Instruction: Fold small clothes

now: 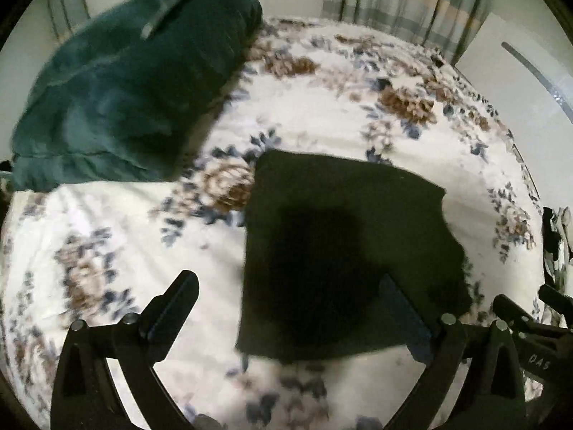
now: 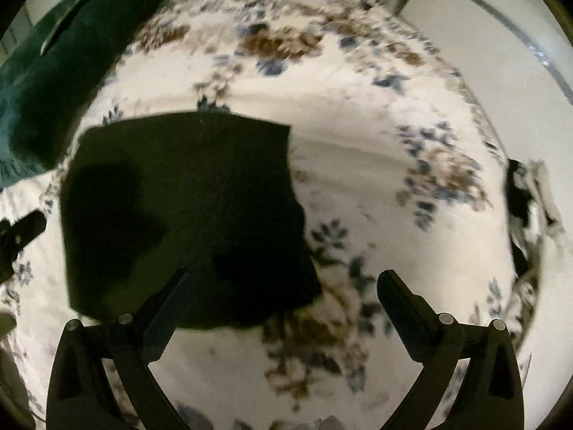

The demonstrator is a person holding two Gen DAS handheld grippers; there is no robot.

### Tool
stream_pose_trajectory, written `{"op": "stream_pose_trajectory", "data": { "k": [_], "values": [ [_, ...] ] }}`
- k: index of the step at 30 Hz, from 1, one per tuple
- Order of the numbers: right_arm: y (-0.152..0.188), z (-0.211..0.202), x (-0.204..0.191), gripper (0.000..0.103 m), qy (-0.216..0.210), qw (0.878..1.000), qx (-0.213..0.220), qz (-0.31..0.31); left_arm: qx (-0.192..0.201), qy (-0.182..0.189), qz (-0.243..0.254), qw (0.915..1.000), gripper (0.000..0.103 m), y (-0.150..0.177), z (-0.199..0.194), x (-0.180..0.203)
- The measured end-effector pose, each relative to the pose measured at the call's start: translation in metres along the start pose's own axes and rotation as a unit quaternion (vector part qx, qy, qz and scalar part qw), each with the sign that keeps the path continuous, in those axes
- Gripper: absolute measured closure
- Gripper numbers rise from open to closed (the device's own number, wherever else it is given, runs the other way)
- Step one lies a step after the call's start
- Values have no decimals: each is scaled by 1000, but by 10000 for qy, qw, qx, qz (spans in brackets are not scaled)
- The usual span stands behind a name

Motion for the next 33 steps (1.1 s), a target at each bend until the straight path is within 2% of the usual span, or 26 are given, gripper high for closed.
{"op": "stream_pose_trajectory", "data": {
  "k": [3,7,17,26,33],
  "values": [
    [6,-44,-4,0,151,9995,251,-66,226,-71,-15,9997,0,2,-49,-4],
    [19,-125,-9,0,218,9981,574,-98,506,-166,-41,9986,0,8,-115,-11],
    [73,-346,-31,0,263,9877,1525,-225,1025,-132,-200,9944,0,45,-282,-35],
    [130,-492,-49,0,208,9755,2144,-440,1514,-119,-340,9878,0,82,-412,-62],
    [176,-578,-61,0,127,9640,2588,-592,1878,-117,-476,9810,0,103,-480,-82]
  ]
}}
Point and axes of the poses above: each gripper's, at about its wrist camera, not at the fingertips, and z roughly the way its jaws point, x to its right, y to its underside, the point moved 5 cm from there along z, roughly the way its jaws point, and after that the axes turned 13 degrees about -y, right-handed, at the moved point
